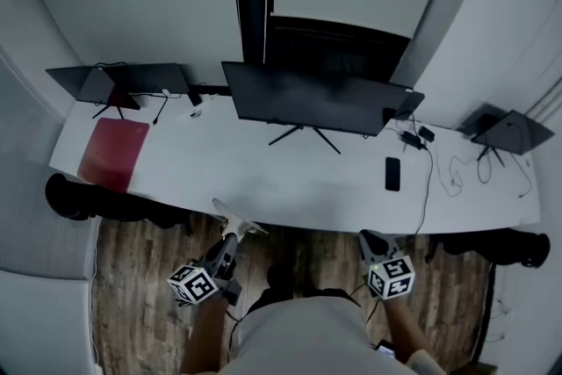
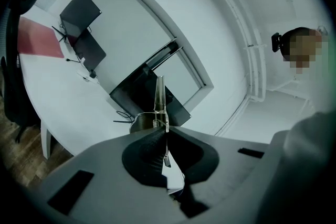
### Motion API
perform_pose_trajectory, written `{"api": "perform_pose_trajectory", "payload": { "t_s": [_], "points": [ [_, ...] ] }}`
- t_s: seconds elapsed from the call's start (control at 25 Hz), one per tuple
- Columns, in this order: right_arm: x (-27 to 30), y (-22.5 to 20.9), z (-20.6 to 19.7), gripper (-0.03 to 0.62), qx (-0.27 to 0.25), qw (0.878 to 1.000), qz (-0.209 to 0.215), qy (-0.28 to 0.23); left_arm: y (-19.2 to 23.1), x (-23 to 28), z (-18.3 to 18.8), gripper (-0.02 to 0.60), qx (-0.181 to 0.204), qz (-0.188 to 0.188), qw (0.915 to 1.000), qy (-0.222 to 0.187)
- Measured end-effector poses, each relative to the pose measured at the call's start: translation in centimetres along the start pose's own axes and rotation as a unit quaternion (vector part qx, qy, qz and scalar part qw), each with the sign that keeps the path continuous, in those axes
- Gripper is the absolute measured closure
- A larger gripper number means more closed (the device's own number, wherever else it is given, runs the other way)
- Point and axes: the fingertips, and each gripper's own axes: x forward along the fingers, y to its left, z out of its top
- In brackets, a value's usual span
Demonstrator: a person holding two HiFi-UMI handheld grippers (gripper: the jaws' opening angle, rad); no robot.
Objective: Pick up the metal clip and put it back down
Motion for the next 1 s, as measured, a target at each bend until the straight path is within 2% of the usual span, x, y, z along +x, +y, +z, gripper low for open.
{"api": "perform_pose_trajectory", "payload": {
  "t_s": [0.28,0.56,1.0],
  "points": [
    [1.3,1.8,1.0,0.559,0.001,1.000,-0.026,0.010,2.6,1.1,2.5,0.549,-0.001,-0.021,0.9996,0.018],
    [1.6,1.7,1.3,0.559,0.002,0.999,-0.043,0.004,3.8,1.9,2.9,0.549,-0.009,-0.038,0.9991,0.019],
    [3.4,0.6,1.5,0.559,0.009,0.999,-0.035,0.004,3.8,3.7,2.9,0.549,-0.012,-0.034,0.9990,0.026]
  ]
}}
